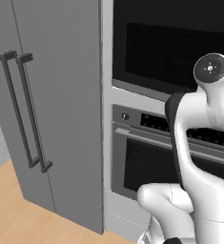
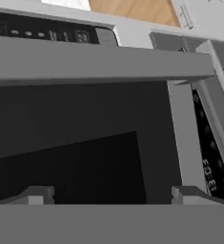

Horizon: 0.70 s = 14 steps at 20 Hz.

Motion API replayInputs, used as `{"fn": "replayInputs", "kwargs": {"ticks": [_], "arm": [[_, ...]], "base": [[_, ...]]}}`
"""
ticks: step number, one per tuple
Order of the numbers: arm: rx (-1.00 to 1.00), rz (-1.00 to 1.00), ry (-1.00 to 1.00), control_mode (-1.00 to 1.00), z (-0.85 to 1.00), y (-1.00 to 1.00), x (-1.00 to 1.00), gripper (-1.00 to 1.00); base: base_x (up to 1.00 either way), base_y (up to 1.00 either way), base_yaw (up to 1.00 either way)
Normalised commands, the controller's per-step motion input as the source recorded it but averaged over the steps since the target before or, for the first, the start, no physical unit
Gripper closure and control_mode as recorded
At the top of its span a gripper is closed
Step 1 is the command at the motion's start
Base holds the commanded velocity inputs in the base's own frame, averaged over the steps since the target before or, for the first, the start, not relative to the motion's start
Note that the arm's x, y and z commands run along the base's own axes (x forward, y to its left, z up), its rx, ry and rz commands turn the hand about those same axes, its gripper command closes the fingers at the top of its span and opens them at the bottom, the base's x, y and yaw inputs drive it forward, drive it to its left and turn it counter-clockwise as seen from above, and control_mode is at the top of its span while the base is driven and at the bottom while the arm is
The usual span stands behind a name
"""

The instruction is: Pick the corn from the sink and place it in the bowl. Then pick the bowl and place it in the microwave. Then close the microwave door and press the start button.

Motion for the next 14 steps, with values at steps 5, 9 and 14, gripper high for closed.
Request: {"fn": "replayInputs", "kwargs": {"ticks": [5, 9, 14], "arm": [[0.05, 0.06, -0.04, -1.00, -0.11, -0.38, 0.69, -1.00], [0.06, 0.04, -0.05, -1.00, -0.03, -0.44, 0.55, -1.00], [0.06, 0.03, -0.08, -1.00, -0.22, -0.46, 0.65, -1.00]], "base": [[0.00, 0.00, 0.00], [0.00, 0.00, 0.00], [0.00, 0.00, 0.00]]}}
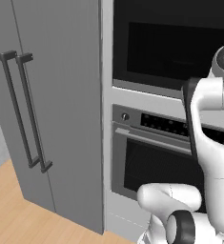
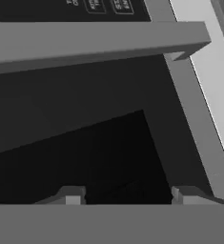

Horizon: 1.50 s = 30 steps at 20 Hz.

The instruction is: Pick the corn from the sink and place it in the bowl. Then pick the bowl and place it in the microwave. Then close the microwave door and press the start button.

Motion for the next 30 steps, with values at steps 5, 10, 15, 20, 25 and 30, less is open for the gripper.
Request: {"fn": "replayInputs", "kwargs": {"ticks": [5, 10, 15, 20, 25, 30], "arm": [[0.02, 0.01, -0.10, -1.00, -0.51, -0.16, 0.65, -1.00], [0.05, 0.01, -0.31, -1.00, -0.09, 0.50, -0.93, -1.00], [0.30, -0.10, -0.26, -1.00, 0.22, 0.27, -1.00, -1.00], [0.02, -0.04, -0.01, -1.00, 0.07, 0.01, -0.89, -1.00], [-0.28, 0.00, 0.30, -1.00, 0.00, 0.00, -0.46, -1.00], [-0.31, 0.00, 0.45, -1.00, 0.00, 0.00, -0.29, -1.00]], "base": [[0.00, 0.00, 0.00], [0.00, 0.00, 0.00], [0.00, 0.00, 0.00], [0.00, 0.00, 0.00], [0.00, 0.00, 0.00], [0.00, 0.00, 0.00]]}}
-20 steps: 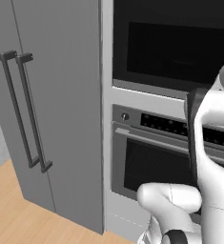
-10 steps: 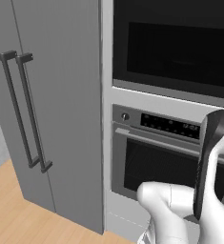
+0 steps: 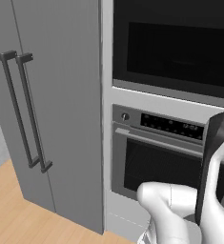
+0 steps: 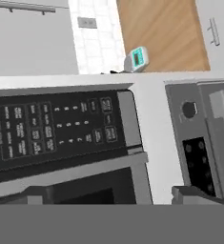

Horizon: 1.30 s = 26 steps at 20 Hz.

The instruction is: Pick the corn from the sink and place it in the bowl. Then pick the bowl and place it in the microwave. Then close the microwave door and press the start button.

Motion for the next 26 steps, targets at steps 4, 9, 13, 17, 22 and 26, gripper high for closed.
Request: {"fn": "replayInputs", "kwargs": {"ticks": [4, 9, 13, 17, 22, 26], "arm": [[-0.31, 0.07, 0.39, -1.00, 0.00, 0.00, -0.34, -1.00], [-0.44, 0.27, 0.22, -1.00, 0.00, -0.01, -0.42, -1.00], [-0.47, 0.26, 0.41, -1.00, 0.01, -0.01, -0.20, -1.00], [-0.41, 0.19, 0.61, -1.00, 0.07, 0.00, -0.03, -1.00], [-0.44, 0.17, 0.61, -1.00, 0.02, 0.00, -0.01, 1.00], [-0.37, 0.17, 0.15, -1.00, -0.12, -0.21, -0.01, 1.00]], "base": [[0.00, 0.00, 0.00], [0.00, 0.00, 0.00], [0.00, 0.00, 0.00], [0.00, 0.00, 0.00], [0.00, 0.00, 0.00], [0.00, 0.00, 0.00]]}}
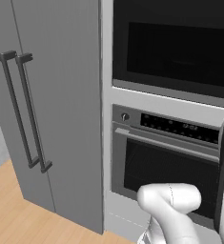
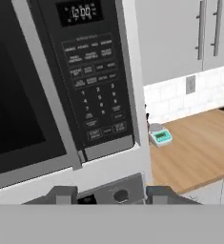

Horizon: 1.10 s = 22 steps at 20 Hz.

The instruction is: Pick the corn from the sink and place it in the bowl. Then pick the bowl and place it in the microwave. Then close the microwave door and press the start button.

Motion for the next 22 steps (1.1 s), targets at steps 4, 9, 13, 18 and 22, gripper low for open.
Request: {"fn": "replayInputs", "kwargs": {"ticks": [4, 9, 13, 18, 22], "arm": [[-0.33, 0.23, -0.01, -1.00, -0.35, -0.15, 0.00, 1.00], [-0.06, 0.14, -0.19, -1.00, -0.51, -0.05, 0.04, 1.00], [0.00, 0.04, -0.22, -1.00, -0.23, -0.10, 0.13, 1.00], [0.00, 0.00, -0.04, -1.00, -0.02, -0.01, 0.39, 1.00], [0.00, 0.00, 0.02, -1.00, -0.10, 0.00, 0.48, 1.00]], "base": [[0.00, 0.00, 0.00], [0.00, 0.00, 0.00], [0.00, 0.00, 0.00], [0.00, 0.00, 0.00], [0.00, 0.00, 0.00]]}}
